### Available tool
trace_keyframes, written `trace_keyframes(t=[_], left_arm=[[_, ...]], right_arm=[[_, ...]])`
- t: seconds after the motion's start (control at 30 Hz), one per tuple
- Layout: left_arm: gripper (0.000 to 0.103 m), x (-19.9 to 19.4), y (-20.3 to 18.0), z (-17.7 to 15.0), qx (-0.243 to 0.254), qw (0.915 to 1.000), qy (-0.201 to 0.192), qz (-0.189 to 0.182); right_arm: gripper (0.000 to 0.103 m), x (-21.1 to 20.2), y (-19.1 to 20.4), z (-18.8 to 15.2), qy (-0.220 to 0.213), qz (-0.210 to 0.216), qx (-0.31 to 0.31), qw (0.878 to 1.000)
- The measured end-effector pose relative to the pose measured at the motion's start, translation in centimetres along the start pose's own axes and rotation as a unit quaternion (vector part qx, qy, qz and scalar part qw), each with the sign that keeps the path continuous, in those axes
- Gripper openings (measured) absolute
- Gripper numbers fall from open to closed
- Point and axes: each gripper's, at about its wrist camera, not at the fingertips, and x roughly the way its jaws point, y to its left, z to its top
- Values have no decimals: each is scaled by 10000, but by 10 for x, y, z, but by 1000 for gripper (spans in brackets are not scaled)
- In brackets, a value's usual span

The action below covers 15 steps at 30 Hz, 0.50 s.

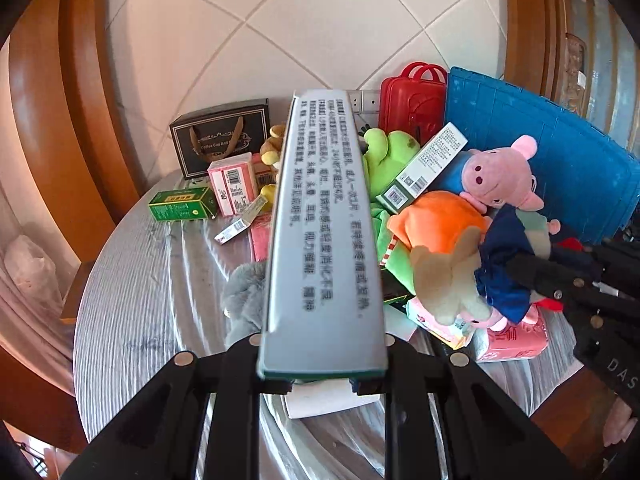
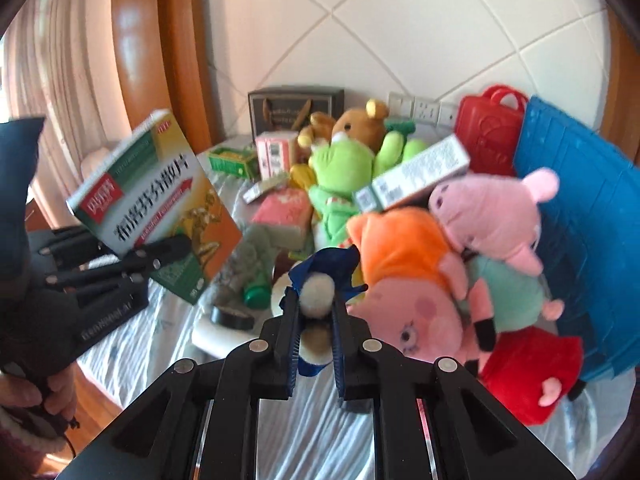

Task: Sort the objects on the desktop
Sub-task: 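Carry both items over the blue crate and open both tools to drop them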

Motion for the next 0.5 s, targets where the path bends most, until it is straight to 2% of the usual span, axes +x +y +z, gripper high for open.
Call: trace_keyframes(t=[0.27,0.5], left_arm=[[18,-16,-26,23,192,9985,-426,-283],[18,-24,-77,51,487,9950,-731,-472]], right_arm=[[14,-43,-12,22,-697,-454,79,9965],[14,-81,-53,33,-1167,-816,241,9895]])
